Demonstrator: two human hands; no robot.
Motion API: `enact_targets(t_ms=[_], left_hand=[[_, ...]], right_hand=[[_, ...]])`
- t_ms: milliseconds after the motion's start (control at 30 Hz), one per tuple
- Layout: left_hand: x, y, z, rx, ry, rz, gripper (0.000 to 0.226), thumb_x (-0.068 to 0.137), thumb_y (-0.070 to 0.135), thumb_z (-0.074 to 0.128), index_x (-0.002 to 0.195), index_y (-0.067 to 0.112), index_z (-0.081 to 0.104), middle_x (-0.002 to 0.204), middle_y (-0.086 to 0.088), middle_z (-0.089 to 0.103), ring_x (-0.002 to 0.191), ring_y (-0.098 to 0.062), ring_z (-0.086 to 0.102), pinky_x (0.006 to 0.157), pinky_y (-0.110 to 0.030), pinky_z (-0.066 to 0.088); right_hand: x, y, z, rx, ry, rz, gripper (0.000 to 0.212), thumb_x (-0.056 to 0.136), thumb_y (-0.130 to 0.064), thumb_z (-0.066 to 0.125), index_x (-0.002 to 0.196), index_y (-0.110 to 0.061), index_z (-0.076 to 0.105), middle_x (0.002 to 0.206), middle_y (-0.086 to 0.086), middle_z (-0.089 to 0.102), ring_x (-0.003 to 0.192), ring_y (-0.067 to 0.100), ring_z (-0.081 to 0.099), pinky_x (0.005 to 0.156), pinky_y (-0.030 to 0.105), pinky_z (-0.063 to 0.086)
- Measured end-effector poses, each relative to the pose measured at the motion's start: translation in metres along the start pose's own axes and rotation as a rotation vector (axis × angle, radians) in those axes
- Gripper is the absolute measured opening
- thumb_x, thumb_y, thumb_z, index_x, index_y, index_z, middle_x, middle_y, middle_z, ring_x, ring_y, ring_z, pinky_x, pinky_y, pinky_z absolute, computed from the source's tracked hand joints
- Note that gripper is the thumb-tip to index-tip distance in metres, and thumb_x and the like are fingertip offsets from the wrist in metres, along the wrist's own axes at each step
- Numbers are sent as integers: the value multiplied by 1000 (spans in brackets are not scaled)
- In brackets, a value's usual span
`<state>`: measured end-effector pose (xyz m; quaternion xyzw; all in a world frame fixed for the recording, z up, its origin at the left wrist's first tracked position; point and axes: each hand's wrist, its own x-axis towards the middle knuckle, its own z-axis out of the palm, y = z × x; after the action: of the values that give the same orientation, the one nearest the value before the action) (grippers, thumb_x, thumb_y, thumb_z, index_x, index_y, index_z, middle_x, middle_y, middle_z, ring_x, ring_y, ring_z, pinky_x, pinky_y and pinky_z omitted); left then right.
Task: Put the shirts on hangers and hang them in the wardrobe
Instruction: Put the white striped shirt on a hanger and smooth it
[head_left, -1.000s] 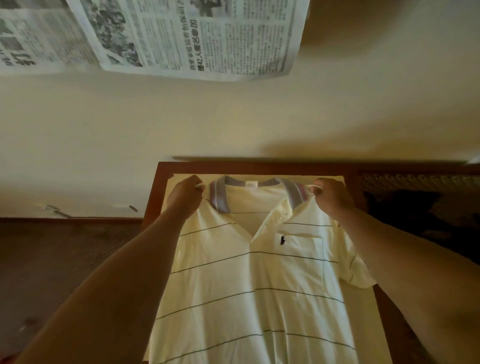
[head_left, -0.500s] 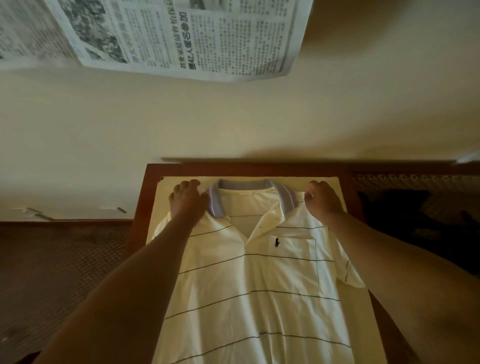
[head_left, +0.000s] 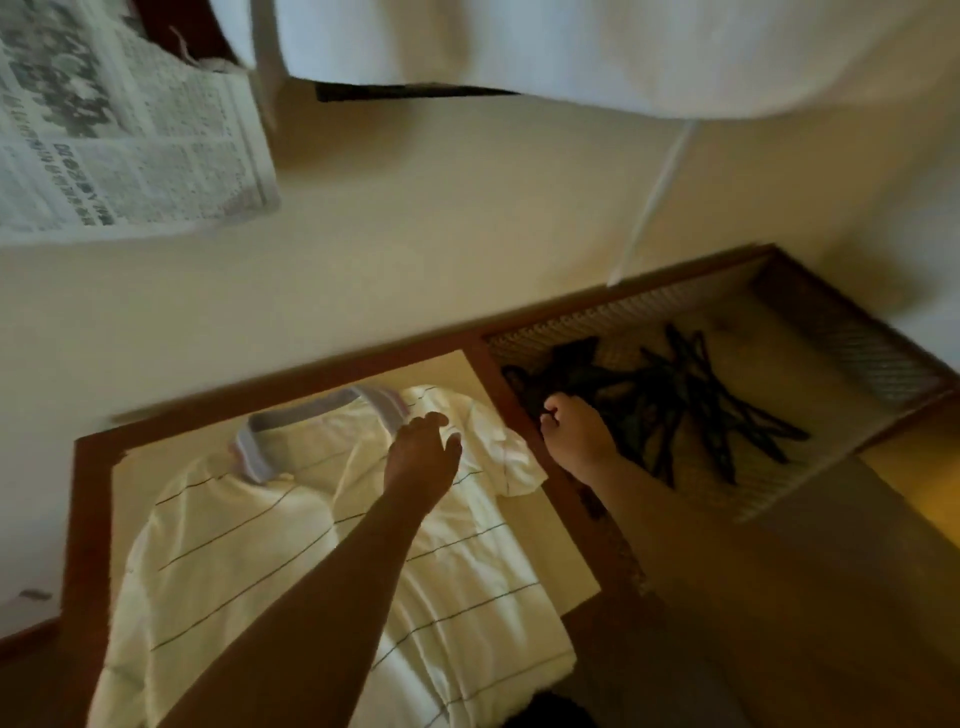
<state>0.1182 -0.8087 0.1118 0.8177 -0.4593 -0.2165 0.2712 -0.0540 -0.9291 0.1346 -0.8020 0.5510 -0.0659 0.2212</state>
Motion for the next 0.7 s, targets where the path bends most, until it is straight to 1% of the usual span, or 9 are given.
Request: enact_targets(t_ms=[100, 167, 200, 267, 333, 400, 500, 600, 700], left_hand=[[-7, 52, 33, -54, -56, 92, 32, 97, 30, 50, 124, 13, 55, 117, -9, 60, 112, -25, 53, 95, -33, 41], [-7, 84, 57, -96, -102, 120, 27, 97, 27, 50, 119, 12, 57, 113, -9, 62, 109, -25, 56, 91, -34, 43], [-5, 100, 70, -101, -132, 122, 27, 97, 26, 50, 117, 11, 58, 112, -9, 62, 108, -25, 56, 91, -34, 43], [0, 130, 99, -103, -180, 123, 27, 97, 27, 49, 117, 10, 57, 108, -11, 63, 106, -26, 57, 89, -35, 44], [8, 157, 128, -125, -219, 116, 26, 97, 28, 49, 115, 10, 56, 104, -12, 62, 103, -27, 57, 87, -37, 46], [20, 188, 162, -135, -272, 80, 28, 98, 30, 48, 118, 11, 55, 107, -11, 60, 104, -27, 56, 86, -37, 46], [47, 236, 220, -133, -296, -47, 29, 99, 33, 46, 120, 14, 54, 112, -8, 60, 106, -25, 56, 87, -33, 44], [73, 279, 284, -152, -304, -159, 29, 98, 34, 46, 117, 14, 55, 111, -9, 62, 106, -26, 57, 86, -31, 45], [98, 308, 336, -184, -324, -255, 32, 99, 35, 46, 119, 12, 55, 112, -11, 63, 108, -28, 57, 87, -32, 45]], right_hand=[[-13, 50, -26, -10, 17, 68, 35, 102, -29, 41, 130, -12, 51, 125, 9, 55, 113, 25, 55, 89, 34, 46], [-14, 85, -44, -12, 30, 94, 33, 102, -28, 40, 127, -11, 54, 120, 8, 58, 111, 25, 56, 88, 33, 45], [-12, 104, -53, 1, 32, 105, 31, 102, -28, 40, 123, -10, 56, 115, 8, 59, 108, 25, 56, 85, 32, 44], [-6, 146, -72, 34, 27, 116, 29, 102, -27, 39, 112, -8, 58, 101, 7, 57, 99, 25, 57, 76, 30, 41], [5, 188, -91, 47, 18, 112, 29, 103, -25, 38, 104, -4, 57, 94, 8, 54, 92, 26, 55, 73, 32, 39], [24, 236, -107, 43, 16, 110, 28, 102, -23, 38, 101, -2, 56, 92, 10, 55, 87, 26, 54, 73, 34, 40], [68, 303, -128, 29, -19, 97, 25, 102, -21, 40, 98, -3, 56, 91, 11, 56, 85, 27, 55, 73, 37, 43], [112, 363, -142, -20, -84, 79, 27, 102, -22, 38, 96, -2, 56, 87, 11, 55, 82, 28, 55, 68, 33, 39], [153, 411, -145, -67, -145, 56, 29, 102, -22, 37, 108, -5, 60, 99, 12, 62, 92, 28, 60, 74, 32, 43]])
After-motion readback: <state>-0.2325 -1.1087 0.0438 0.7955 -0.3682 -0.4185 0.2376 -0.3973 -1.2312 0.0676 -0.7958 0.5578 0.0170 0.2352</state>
